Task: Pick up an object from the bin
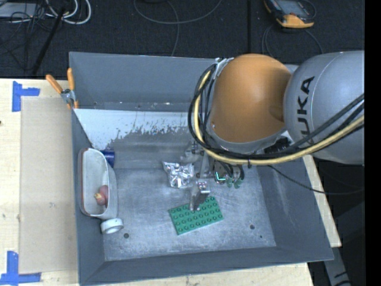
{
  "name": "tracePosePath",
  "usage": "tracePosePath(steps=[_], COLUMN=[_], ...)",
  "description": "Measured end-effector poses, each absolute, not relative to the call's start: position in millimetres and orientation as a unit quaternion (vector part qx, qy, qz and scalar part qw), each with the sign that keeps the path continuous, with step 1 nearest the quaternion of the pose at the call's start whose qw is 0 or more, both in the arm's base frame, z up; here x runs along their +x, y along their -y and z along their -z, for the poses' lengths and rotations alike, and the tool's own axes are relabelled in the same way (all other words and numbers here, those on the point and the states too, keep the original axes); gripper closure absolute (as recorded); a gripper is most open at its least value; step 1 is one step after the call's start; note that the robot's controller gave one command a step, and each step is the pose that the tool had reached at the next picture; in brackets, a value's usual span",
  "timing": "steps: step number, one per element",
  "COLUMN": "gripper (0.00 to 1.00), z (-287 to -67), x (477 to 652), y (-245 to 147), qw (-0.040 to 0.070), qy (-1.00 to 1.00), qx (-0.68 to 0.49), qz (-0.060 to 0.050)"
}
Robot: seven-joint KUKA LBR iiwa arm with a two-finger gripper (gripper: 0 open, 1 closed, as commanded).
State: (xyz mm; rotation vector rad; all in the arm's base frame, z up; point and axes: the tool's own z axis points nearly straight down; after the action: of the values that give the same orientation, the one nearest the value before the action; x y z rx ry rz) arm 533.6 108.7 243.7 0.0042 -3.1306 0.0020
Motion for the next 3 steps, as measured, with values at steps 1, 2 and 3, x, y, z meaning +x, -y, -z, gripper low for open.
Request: tracePosePath(steps=[1, 2, 3], gripper=[0.00, 0.00, 0.00], z=[-76, -149, -74], x=[575.7, 597.6, 609.2], y=[-101, -29, -73], qw=[0.000, -0.003, -0.002], qy=[0.999, 0.998, 0.991], qx=[-0.035, 0.068, 0.133], qz=[0.002, -0.001, -0.001])
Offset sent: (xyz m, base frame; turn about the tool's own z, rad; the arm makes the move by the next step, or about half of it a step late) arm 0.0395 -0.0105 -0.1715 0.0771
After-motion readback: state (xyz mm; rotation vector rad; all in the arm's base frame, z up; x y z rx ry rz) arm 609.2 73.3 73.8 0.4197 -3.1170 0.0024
